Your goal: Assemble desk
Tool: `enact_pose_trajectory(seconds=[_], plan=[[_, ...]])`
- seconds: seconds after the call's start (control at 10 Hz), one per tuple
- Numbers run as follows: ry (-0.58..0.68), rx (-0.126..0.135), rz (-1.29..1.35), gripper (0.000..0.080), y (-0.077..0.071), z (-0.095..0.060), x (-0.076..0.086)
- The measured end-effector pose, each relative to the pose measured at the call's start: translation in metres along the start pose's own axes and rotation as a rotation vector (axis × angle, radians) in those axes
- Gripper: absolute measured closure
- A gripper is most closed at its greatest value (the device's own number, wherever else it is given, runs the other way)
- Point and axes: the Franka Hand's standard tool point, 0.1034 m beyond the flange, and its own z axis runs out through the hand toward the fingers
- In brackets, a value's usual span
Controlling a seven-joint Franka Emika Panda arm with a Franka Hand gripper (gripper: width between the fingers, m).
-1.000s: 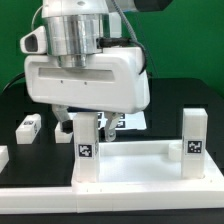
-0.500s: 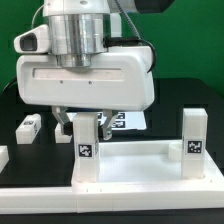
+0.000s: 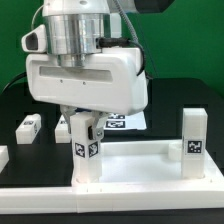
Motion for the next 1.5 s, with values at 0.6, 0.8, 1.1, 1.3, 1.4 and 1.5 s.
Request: enact_pose_trajectory(seconds=[0.6, 0.8, 1.1, 1.3, 1.4, 1.5], plan=[[-0.057, -0.008, 0.790, 0.0512, 0.0013, 0.0005, 0.0004], [-0.075, -0.004, 1.012, 0.0512, -0.0008, 0.0006, 0.0007], [-0.058, -0.016, 1.131, 0.0495, -0.0005, 0.0002, 0.0000], [-0.055, -0.017, 1.130, 0.0482, 0.0000, 0.0003, -0.0003], [-0.055, -0.017, 1.125, 0.0482, 0.0000, 0.0007, -0.0004], [-0.055, -0.017, 1.124, 0.0306, 0.0000, 0.0007, -0.0005]])
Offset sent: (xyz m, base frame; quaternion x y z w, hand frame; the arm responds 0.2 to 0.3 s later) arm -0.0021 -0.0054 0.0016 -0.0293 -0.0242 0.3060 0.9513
